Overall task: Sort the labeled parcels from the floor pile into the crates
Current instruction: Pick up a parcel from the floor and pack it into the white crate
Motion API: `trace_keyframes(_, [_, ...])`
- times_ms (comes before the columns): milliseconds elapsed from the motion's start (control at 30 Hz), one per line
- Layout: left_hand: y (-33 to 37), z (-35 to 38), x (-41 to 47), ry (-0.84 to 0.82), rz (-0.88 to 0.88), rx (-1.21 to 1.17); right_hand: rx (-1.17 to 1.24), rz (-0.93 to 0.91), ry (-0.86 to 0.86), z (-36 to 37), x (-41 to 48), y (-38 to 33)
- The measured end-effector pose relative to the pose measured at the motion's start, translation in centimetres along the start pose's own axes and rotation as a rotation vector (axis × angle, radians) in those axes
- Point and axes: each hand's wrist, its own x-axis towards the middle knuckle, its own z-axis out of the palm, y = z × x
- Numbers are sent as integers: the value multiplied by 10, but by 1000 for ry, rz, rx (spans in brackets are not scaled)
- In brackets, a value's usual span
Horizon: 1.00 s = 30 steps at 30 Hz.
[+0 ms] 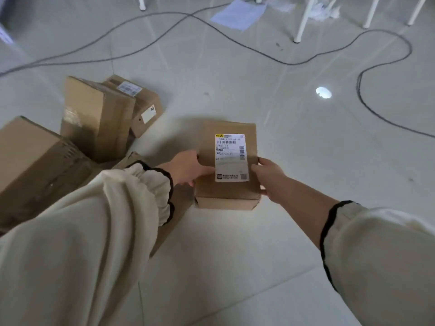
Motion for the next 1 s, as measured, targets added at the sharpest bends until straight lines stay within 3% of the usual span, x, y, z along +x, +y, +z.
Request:
trace_keyframes(67, [-6,9,-7,-123,-84,-171,-20,6,-25,-10,-5,6])
trace_keyframes(300, [-11,7,0,-106,-156,-556,-52,47,-201,-17,-6,6])
trace_keyframes(533, [-17,9,2,-147,-127,-628,3,66,-277,-23,-3,10])
trace_keyframes(900, [-27,9,19,-358,-192,-829,209,140,-109,-6,11,3])
trace_keyframes(1000, [-16,2,19,-321,-163,-891,272,107,-50,-4,8,-15])
